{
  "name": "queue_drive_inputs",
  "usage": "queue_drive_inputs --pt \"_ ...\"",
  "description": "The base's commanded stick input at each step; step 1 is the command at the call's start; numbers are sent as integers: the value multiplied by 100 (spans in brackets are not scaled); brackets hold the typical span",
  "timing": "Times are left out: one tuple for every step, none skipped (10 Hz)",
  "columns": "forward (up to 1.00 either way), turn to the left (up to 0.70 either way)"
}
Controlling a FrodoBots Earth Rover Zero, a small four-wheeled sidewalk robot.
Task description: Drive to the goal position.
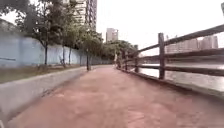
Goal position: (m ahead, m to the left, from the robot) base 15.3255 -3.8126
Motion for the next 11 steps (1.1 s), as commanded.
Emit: queue_drive_inputs --pt "100 0" --pt "100 0" --pt "100 0" --pt "100 0" --pt "100 0" --pt "100 0" --pt "100 0" --pt "100 0" --pt "100 0" --pt "100 0" --pt "100 0"
